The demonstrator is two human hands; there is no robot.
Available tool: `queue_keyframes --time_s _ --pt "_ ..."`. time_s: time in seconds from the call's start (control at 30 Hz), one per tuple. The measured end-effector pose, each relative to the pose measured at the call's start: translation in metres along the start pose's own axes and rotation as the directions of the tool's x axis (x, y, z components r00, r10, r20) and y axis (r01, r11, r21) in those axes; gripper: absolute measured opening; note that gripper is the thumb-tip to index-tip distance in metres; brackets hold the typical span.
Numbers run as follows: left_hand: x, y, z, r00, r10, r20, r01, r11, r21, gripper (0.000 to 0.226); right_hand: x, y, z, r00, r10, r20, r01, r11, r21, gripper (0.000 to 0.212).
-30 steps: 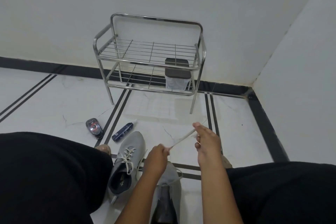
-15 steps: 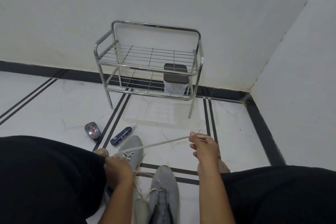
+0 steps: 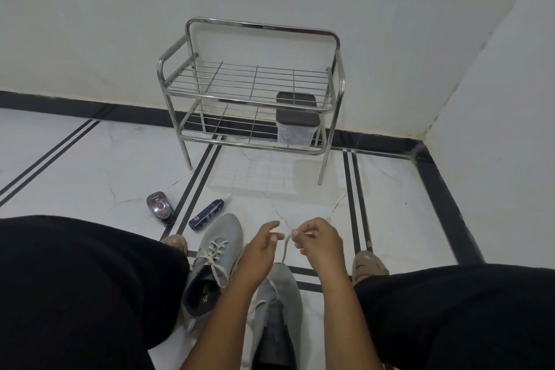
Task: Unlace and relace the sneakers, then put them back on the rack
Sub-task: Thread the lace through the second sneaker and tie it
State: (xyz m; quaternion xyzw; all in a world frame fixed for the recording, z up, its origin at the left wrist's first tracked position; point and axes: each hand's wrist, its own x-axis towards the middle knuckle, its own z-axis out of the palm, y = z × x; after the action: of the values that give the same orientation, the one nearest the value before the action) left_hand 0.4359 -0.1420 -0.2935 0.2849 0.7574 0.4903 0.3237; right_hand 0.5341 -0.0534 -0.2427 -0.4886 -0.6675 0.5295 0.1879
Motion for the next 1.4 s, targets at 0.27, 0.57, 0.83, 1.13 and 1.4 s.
queue_keyframes --time_s 0.27,0.57,0.83,1.13,1.4 --pt "0.004 -0.020 0.003 0.994 -0.098 0.053 0.099 0.995 -0.013 0.019 0.008 0.016 0.006 1.000 0.028 0.012 -0.026 0.983 -0.184 0.013" --pt "0.009 -0.046 0.012 0.967 -0.248 -0.049 0.251 0.966 0.064 0.017 0.024 0.058 0.015 0.948 0.265 -0.175 -0.291 0.946 -0.145 0.014" --pt "-0.003 -0.076 0.035 0.935 -0.355 -0.019 0.329 0.845 0.420 0.009 0.000 0.130 0.060 0.810 0.562 0.169 -0.334 0.678 -0.654 0.028" --pt "-0.016 -0.097 0.051 0.941 -0.336 -0.033 0.275 0.705 0.653 0.016 -0.011 0.150 0.065 0.867 0.484 0.123 -0.348 0.762 -0.545 0.017" --pt "-0.020 -0.111 0.060 0.939 -0.328 -0.102 0.311 0.687 0.656 0.019 -0.002 0.161 0.054 0.809 0.570 0.142 -0.476 0.778 -0.410 0.026"
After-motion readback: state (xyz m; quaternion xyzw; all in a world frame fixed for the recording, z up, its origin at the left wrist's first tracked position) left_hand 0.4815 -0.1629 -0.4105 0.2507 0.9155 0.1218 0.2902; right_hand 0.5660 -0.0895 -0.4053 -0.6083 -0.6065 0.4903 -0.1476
